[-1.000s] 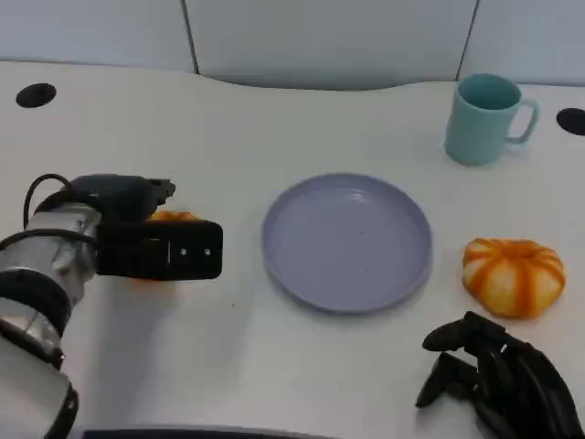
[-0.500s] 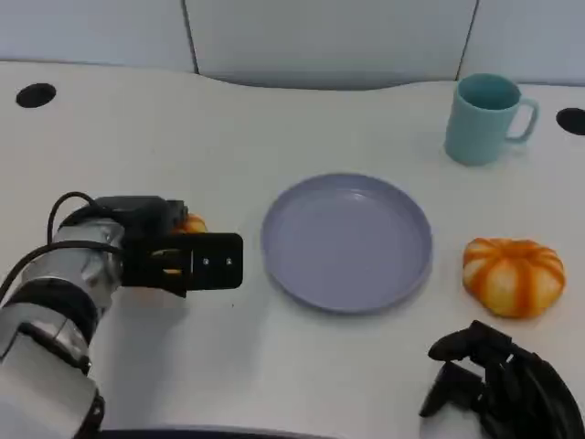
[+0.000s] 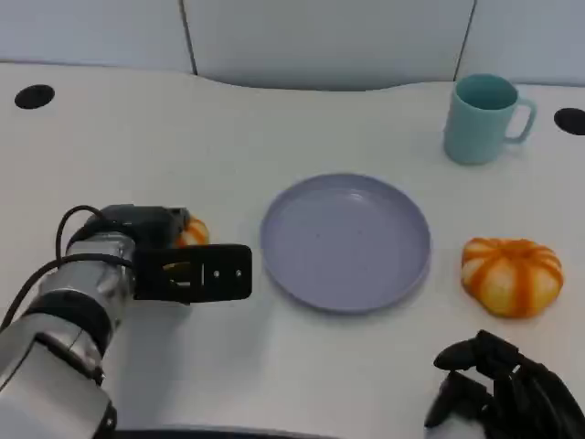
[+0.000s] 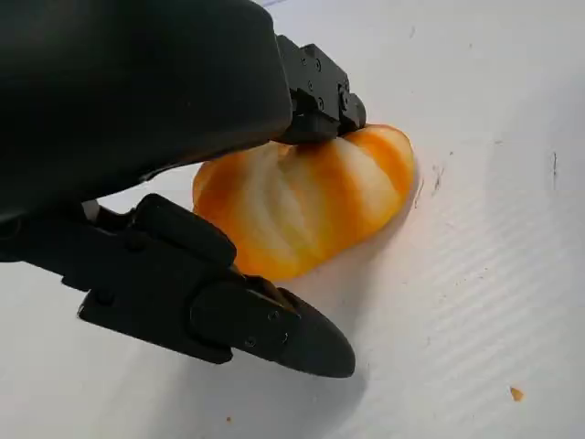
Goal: Grasp the bread from the table and place it into the plate.
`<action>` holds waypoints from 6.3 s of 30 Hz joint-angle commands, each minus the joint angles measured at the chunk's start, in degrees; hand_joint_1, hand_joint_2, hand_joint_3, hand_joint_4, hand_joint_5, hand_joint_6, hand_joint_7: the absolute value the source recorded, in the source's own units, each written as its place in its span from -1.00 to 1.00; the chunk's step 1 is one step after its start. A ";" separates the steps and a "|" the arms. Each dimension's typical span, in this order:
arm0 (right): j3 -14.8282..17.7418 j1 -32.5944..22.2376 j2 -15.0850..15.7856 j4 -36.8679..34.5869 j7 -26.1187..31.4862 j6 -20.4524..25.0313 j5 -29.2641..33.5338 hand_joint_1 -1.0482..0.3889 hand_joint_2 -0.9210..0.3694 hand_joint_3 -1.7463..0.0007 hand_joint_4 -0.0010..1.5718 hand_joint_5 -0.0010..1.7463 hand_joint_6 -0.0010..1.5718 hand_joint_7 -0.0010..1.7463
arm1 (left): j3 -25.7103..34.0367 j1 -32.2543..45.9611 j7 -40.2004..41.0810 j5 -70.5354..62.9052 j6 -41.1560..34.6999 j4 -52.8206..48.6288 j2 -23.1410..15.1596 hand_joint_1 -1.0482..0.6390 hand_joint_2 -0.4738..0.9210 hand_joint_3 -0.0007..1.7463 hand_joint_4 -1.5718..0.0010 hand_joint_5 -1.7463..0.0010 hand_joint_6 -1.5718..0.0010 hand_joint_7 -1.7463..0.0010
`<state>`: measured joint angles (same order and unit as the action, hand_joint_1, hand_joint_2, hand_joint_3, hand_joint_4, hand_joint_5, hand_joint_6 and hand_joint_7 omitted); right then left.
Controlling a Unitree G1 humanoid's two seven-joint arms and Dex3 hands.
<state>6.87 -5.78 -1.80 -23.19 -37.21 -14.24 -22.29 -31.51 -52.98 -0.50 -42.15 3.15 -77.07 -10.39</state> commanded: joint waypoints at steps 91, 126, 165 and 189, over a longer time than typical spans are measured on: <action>-3.28 4.92 -1.68 -5.51 4.66 -0.06 3.36 -0.15 -1.00 0.63 -0.10 0.64 -0.11 0.21 | -6.89 -8.26 20.56 -5.69 25.52 3.61 5.17 -0.04 0.65 -0.32 -0.19 -1.00 0.15 -1.00; -1.26 8.86 -1.48 -14.43 -0.74 -5.86 1.87 -0.15 -1.00 0.64 -0.05 0.54 -0.03 0.05 | -6.95 -10.00 15.16 -4.42 19.88 1.55 11.47 -0.44 1.00 -0.96 0.97 -0.46 0.90 -0.21; -0.01 9.45 -1.13 -13.63 0.46 -4.45 2.33 -0.18 -1.00 0.61 -0.07 0.60 -0.08 0.13 | 12.68 0.71 -0.10 17.78 35.45 5.80 2.32 -0.70 1.00 -0.69 1.00 0.09 0.97 0.25; 0.46 9.95 -1.55 -12.54 4.42 -5.43 3.10 -0.15 -1.00 0.56 -0.14 0.70 -0.17 0.25 | 31.79 25.74 -17.09 46.01 45.14 26.20 1.66 -0.59 1.00 -0.58 0.67 -0.37 0.33 0.67</action>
<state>6.66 4.43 -3.90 -34.72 -33.42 -19.67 -19.37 -1.30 -29.77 -15.31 0.82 48.18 -53.26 -8.52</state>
